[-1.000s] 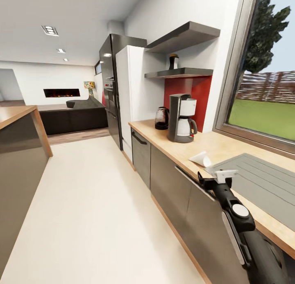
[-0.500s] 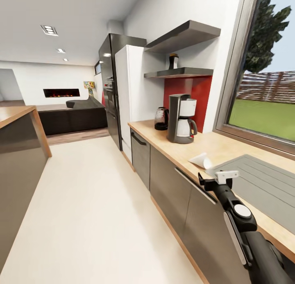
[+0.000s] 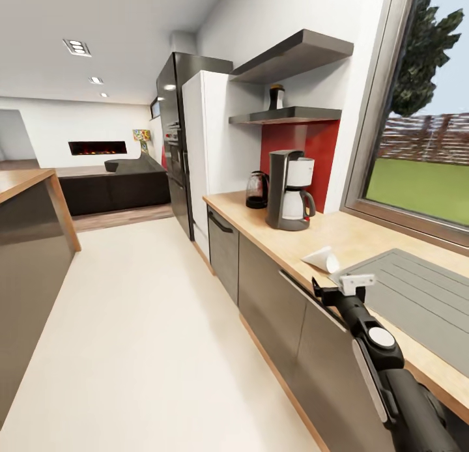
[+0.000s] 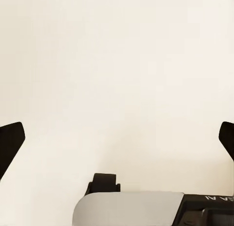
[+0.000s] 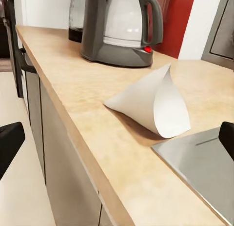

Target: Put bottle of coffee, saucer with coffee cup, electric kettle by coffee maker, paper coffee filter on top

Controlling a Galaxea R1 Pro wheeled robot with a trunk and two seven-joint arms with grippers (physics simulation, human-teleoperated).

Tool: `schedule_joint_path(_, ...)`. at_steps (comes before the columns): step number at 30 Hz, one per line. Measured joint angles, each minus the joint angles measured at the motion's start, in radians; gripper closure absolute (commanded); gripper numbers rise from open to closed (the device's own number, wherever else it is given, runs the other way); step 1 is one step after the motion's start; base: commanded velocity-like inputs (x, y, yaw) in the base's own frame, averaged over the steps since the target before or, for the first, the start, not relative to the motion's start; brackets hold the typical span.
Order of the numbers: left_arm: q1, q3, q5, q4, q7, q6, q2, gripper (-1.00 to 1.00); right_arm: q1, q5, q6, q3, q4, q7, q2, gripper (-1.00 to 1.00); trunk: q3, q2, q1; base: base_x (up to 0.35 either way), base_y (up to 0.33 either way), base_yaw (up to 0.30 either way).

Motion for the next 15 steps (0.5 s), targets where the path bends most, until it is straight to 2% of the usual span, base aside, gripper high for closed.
schedule_joint_path(3,0.0,0.012,0.0,0.0,0.0,0.0,0.0,-1.0,0.0,0.0,-0.001,0.0,0.017,0.0,0.0,-1.0,0.0,0.0,0.0,0.0,0.0,0.0)
schedule_joint_path(15,0.0,0.012,0.0,0.0,0.0,0.0,0.0,-1.0,0.0,0.0,-0.001,0.0,0.059,0.0,0.0,-1.0,0.0,0.0,0.0,0.0,0.0,0.0)
